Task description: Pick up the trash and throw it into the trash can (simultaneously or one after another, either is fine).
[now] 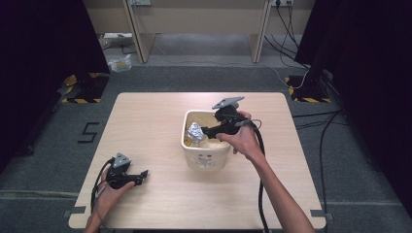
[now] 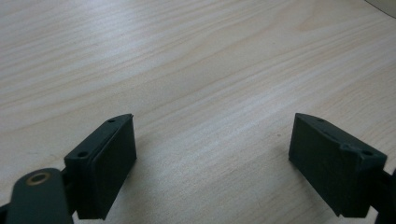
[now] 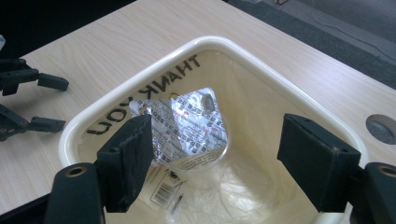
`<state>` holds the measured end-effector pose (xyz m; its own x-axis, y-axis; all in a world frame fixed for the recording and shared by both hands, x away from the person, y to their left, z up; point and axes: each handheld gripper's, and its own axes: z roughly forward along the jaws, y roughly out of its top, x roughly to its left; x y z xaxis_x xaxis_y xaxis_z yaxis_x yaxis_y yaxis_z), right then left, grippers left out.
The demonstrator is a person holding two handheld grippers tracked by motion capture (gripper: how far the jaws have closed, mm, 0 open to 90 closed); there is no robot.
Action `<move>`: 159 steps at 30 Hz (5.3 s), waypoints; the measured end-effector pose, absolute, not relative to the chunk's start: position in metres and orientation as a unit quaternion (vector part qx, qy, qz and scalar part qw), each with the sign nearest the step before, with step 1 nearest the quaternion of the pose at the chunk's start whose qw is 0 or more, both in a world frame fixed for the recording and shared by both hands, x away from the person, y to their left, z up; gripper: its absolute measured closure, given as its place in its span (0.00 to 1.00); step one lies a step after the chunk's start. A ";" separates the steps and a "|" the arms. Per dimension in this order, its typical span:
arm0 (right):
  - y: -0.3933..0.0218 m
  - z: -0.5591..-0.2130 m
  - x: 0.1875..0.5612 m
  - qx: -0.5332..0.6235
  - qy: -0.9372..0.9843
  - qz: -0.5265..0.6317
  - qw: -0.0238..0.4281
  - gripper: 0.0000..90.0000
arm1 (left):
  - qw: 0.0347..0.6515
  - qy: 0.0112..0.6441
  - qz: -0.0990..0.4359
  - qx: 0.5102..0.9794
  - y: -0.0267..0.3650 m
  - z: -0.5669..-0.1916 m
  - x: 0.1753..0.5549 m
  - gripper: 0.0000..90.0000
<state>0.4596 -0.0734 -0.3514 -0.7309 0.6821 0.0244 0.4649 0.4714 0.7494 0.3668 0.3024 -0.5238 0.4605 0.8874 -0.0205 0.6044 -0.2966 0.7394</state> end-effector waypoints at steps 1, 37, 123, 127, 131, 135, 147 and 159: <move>-0.075 -0.351 0.459 0.343 0.843 0.389 0.141 0.29 | 0.350 0.479 0.202 0.779 0.302 -0.524 0.367 0.15; -0.174 -0.340 0.451 0.414 0.786 0.411 0.207 0.23 | 0.351 0.479 0.203 0.779 0.302 -0.524 0.367 0.15; -0.213 -0.410 0.406 0.430 0.788 0.374 0.231 0.22 | 0.351 0.480 0.202 0.778 0.302 -0.524 0.367 0.15; -0.215 -0.416 0.405 0.434 0.787 0.375 0.227 0.22 | 0.351 0.480 0.203 0.778 0.302 -0.524 0.367 0.15; -0.217 -0.421 0.403 0.440 0.785 0.377 0.221 0.22 | 0.351 0.480 0.203 0.778 0.302 -0.524 0.367 0.15; -0.219 -0.425 0.401 0.443 0.783 0.378 0.221 0.22 | 0.351 0.480 0.203 0.778 0.302 -0.524 0.367 0.15; -0.222 -0.437 0.394 0.449 0.778 0.383 0.215 0.22 | 0.351 0.480 0.202 0.778 0.302 -0.524 0.367 0.15; -0.229 -0.449 0.384 0.459 0.770 0.390 0.213 0.22 | 0.352 0.480 0.203 0.777 0.302 -0.524 0.367 0.15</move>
<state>0.3845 -0.2285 -0.4488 -0.4888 0.8719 0.0301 0.5404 0.2756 0.7950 0.3665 0.3020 -0.5241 0.4566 0.8894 -0.0226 0.6040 -0.2912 0.7418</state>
